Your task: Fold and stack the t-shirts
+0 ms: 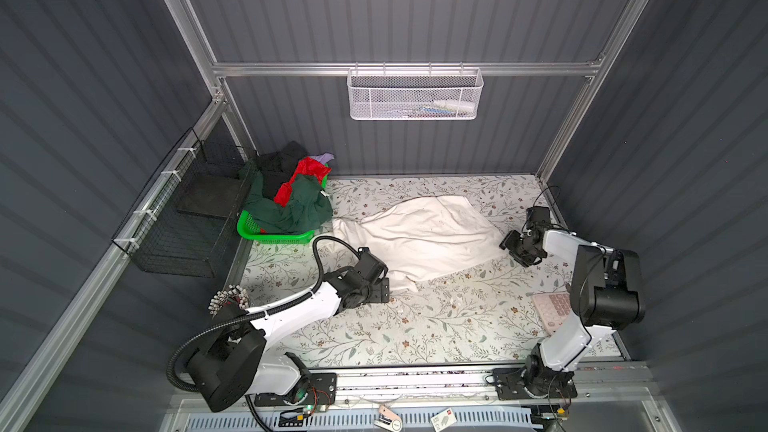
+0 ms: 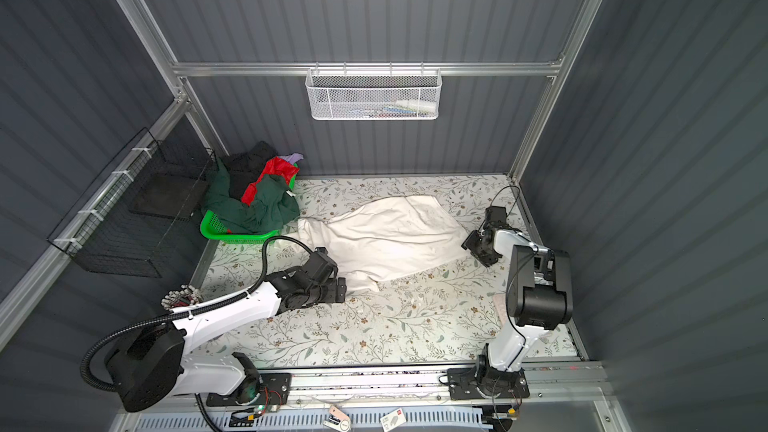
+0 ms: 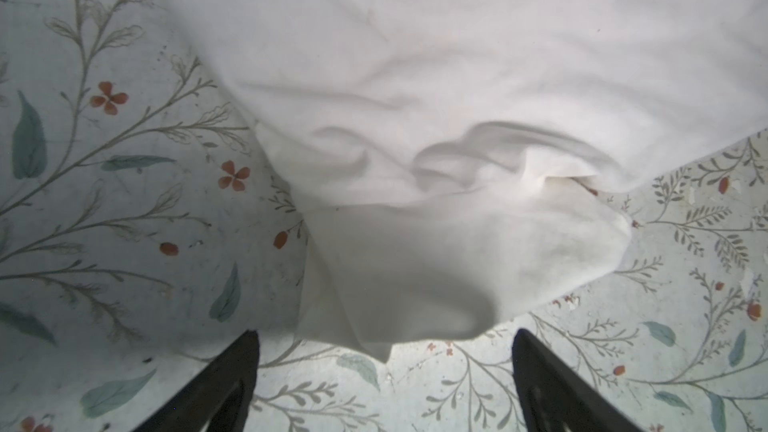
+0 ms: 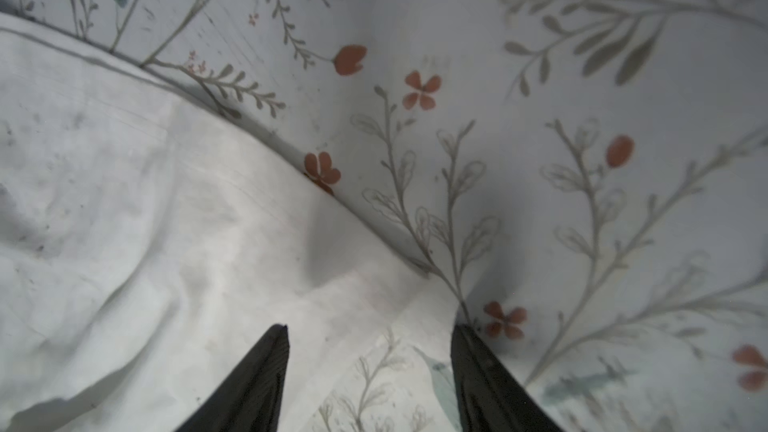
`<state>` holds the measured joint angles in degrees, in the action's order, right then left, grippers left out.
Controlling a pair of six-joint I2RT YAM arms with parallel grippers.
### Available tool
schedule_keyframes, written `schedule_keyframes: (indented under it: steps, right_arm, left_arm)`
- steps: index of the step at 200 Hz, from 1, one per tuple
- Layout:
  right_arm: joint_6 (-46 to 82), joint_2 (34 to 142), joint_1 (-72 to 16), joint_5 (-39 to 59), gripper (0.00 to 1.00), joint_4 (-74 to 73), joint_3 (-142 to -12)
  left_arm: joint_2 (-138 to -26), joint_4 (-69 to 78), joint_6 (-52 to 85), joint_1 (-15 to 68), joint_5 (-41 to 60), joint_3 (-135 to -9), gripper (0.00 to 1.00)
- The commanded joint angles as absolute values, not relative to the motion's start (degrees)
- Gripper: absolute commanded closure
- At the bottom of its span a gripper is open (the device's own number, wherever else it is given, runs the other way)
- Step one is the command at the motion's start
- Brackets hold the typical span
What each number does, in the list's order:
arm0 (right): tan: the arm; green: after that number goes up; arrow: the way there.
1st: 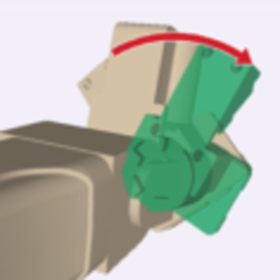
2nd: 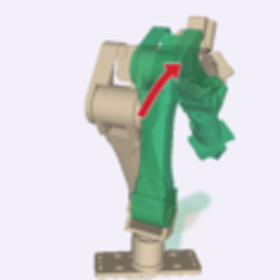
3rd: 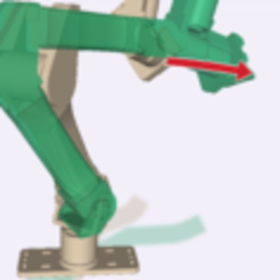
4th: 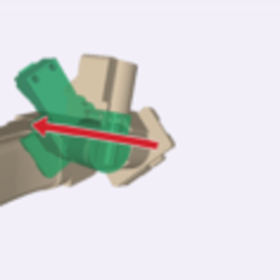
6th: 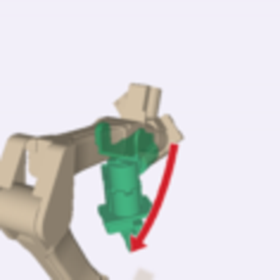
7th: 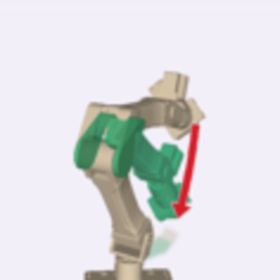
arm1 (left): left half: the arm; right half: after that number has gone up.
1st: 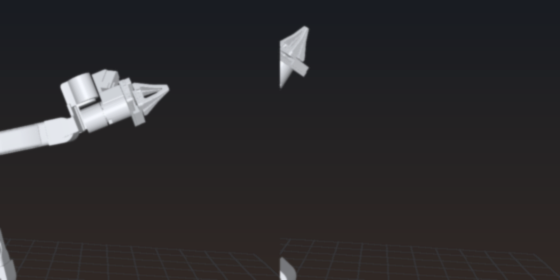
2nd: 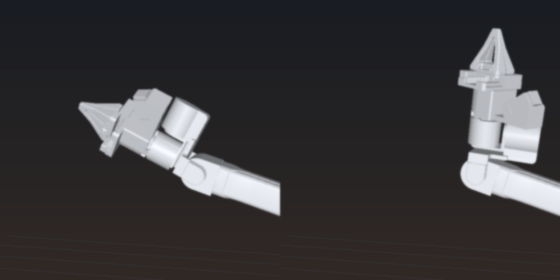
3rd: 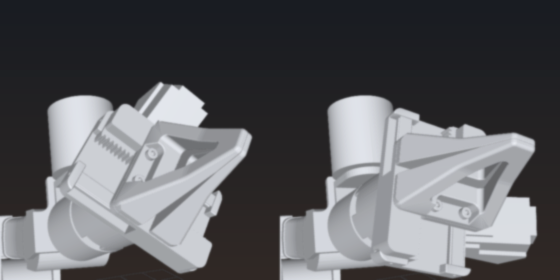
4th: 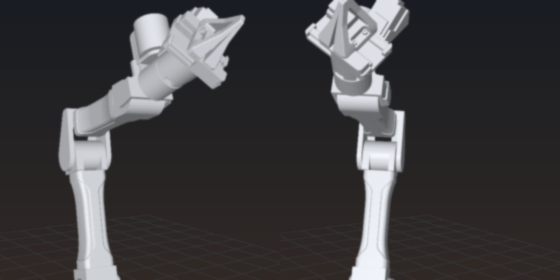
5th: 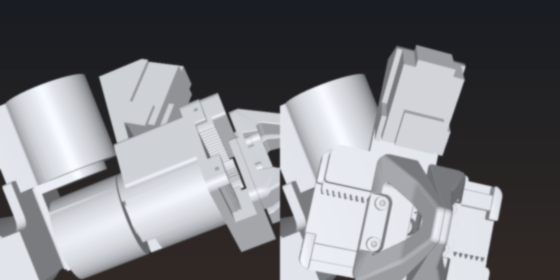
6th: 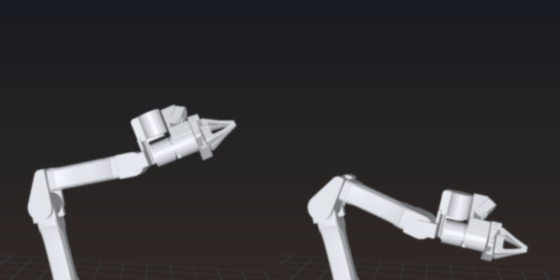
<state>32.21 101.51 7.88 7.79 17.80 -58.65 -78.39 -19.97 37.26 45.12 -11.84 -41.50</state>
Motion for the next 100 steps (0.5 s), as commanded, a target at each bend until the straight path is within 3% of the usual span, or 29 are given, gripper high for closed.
schedule_keyframes:
  steps: [1, 42, 55, 68, 88, 100]
  right_arm:
    - [33.40, 104.09, 7.99, 8.62, 0.36, 18.89, -60.26]
    - [33.79, 105.90, 7.97, 8.56, 0.38, 19.35, -62.62]
    - [33.34, 107.17, 7.98, 9.80, 0.44, 19.22, -64.18]
    - [33.03, 108.79, 7.98, 11.80, 0.52, 18.46, -65.82]
    - [32.91, 111.46, 7.96, 14.05, 0.66, 18.61, -68.33]
    - [32.62, 113.19, 7.86, 14.80, 0.85, 19.81, -70.23]
  left_arm:
    - [-81.28, -16.91, 38.44, 44.92, -9.41, -41.10, 0.07]
    - [-85.19, -15.68, 38.40, 43.93, -8.70, -41.93, 0.10]
    - [-86.18, -15.25, 38.66, 42.87, -8.13, -41.85, 0.14]
    - [-87.21, -14.62, 39.33, 41.58, -6.76, -41.67, 0.22]
    - [-88.86, -14.41, 38.93, 39.98, -4.66, -42.78, 0.43]
    - [-89.65, -14.98, 38.02, 39.41, -3.89, -44.19, 0.59]
